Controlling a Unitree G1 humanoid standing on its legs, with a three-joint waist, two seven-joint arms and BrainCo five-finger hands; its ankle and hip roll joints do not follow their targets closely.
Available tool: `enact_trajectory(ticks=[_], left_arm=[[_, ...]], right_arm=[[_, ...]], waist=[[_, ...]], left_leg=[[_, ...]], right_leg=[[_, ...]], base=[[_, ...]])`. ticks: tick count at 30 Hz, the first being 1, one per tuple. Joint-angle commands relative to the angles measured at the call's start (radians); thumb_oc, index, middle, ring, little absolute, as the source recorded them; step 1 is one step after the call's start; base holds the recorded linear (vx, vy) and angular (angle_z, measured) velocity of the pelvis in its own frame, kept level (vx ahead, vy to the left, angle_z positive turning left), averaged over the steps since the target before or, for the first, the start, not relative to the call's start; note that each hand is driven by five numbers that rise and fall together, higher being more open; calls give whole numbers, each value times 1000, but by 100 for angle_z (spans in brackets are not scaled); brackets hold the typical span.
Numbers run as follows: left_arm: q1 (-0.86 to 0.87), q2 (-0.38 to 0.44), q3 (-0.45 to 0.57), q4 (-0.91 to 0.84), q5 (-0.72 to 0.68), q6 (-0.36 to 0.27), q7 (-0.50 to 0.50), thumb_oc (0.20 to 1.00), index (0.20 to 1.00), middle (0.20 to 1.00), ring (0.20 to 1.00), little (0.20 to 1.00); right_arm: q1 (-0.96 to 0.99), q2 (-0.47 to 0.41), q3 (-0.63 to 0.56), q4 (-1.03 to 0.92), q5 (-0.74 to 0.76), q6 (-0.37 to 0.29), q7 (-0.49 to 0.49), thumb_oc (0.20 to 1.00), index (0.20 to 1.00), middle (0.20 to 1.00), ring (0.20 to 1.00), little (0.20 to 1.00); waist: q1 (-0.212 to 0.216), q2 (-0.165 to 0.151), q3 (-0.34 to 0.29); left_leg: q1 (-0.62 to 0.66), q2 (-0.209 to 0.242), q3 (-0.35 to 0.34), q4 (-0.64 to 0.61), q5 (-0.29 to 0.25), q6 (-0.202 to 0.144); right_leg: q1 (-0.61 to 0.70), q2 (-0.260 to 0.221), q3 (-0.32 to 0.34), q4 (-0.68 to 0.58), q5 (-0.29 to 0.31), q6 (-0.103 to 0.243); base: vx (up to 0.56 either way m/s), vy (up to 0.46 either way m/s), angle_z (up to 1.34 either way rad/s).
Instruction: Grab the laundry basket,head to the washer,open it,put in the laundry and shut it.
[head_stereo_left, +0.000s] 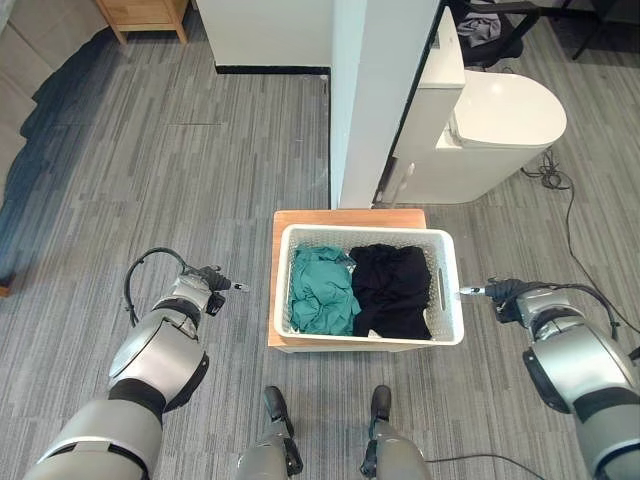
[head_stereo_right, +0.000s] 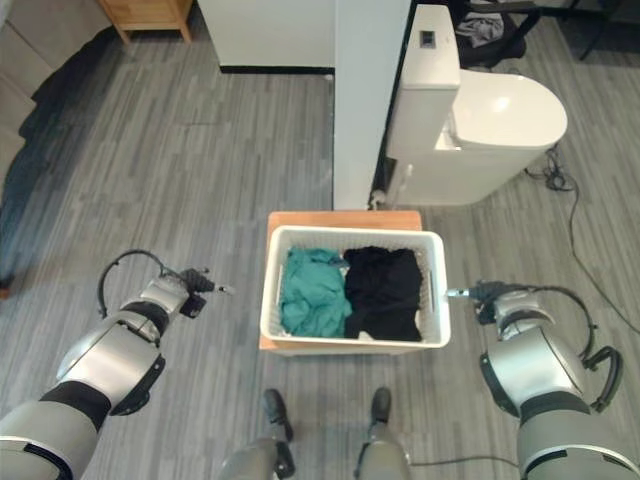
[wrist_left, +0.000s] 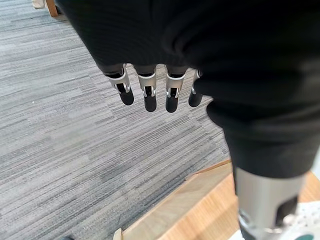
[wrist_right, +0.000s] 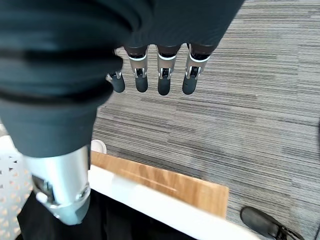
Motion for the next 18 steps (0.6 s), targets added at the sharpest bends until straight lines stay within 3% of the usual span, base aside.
enact_trajectory(ticks=[1,18], left_arm=[[-87,-8,37,107,-33,9,47,1000,1000,1000,1000,1000],[-57,-87,42,111,-39,10,87,1000,1000,1000,1000,1000]], right_arm=[[-106,-8,65,109,31,15,-8,1000,1000,1000,1000,1000],[-107,69,64,109,46,29,-23,1000,1000,1000,1000,1000]], waist=[[27,25,29],[29,48,19]], left_leg=[[1,45,-96,1,6,-62],[-1,40,-107,1,10,-59]], right_leg=[[0,-29,-20,-15,55,60],[0,-29,-23,-15,46,50]], base=[[0,0,0],[0,0,0]])
